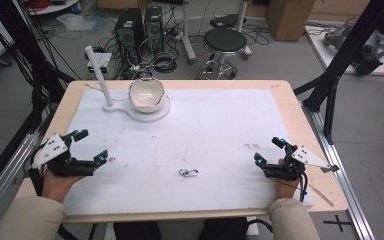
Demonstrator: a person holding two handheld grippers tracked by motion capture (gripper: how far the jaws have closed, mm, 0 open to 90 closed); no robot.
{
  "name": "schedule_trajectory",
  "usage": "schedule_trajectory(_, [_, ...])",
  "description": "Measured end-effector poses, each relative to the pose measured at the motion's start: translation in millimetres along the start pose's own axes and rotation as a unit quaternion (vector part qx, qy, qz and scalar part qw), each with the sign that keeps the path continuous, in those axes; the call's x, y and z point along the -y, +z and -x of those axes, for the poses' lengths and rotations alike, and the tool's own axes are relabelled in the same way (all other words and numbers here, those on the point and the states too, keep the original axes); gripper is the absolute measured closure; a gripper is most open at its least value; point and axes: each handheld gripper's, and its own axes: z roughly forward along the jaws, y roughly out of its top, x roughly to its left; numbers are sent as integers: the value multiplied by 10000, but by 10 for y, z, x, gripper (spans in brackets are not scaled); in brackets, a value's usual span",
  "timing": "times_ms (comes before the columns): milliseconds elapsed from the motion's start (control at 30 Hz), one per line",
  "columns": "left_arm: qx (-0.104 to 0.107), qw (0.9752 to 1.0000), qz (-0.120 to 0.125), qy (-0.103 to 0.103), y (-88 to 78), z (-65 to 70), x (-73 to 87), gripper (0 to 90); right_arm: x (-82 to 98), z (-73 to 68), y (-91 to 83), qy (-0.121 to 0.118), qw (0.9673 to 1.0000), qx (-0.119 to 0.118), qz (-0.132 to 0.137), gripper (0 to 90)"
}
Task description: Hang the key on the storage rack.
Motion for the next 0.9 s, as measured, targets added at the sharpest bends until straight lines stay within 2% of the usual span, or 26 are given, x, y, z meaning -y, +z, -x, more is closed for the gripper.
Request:
schedule_trajectory(67, [370,9990,-156,196,89,18,-188,17,-1,3,1,1,10000,-8,-17,15])
schedule_trajectory(100, [501,9978,-205,373,132,34,-281,17,-1,5,2,6,10000,-13,-17,15])
schedule_trajectory(167, [728,9951,-318,594,232,74,-454,17,-2,4,0,20,10000,-16,-25,15])
schedule_trajectory(267, [1122,9886,-543,847,418,143,-680,17,-1,3,2,-2,10000,-10,-19,15])
schedule_trajectory(333, [1332,9849,-655,890,528,189,-770,17,-1,4,2,3,10000,-11,-19,15])
schedule_trajectory(367, [1449,9815,-775,986,585,206,-820,17,-2,3,1,14,10000,-17,-19,15])
schedule_trajectory(467, [1735,9749,-951,1018,768,302,-919,17,-1,4,2,5,10000,-12,-20,15])
schedule_trajectory(533, [1885,9698,-1049,1142,878,367,-962,17,-1,4,2,8,10000,-16,-17,15])
schedule_trajectory(600, [2040,9654,-1139,1156,984,440,-980,17,-2,3,0,33,10000,-18,-26,15])
schedule_trajectory(667, [2219,9589,-1292,1207,1100,524,-966,17,-1,2,3,5,10000,-15,-16,15])
schedule_trajectory(700, [2274,9569,-1332,1220,1140,553,-953,17,-1,2,3,5,10000,-15,-16,15])
schedule_trajectory(800, [2500,9462,-1601,1286,1312,677,-887,17,-1,4,2,1,10000,-12,-18,15])
schedule_trajectory(833, [2510,9440,-1667,1343,1349,710,-870,17,-1,3,3,-3,10000,-13,-18,15])
schedule_trajectory(867, [2546,9401,-1766,1420,1396,747,-850,17,-1,3,2,-10,10000,-6,-26,15])
schedule_trajectory(900, [2644,9347,-1878,1457,1454,787,-824,17,-2,3,2,-14,10000,-7,-25,15])
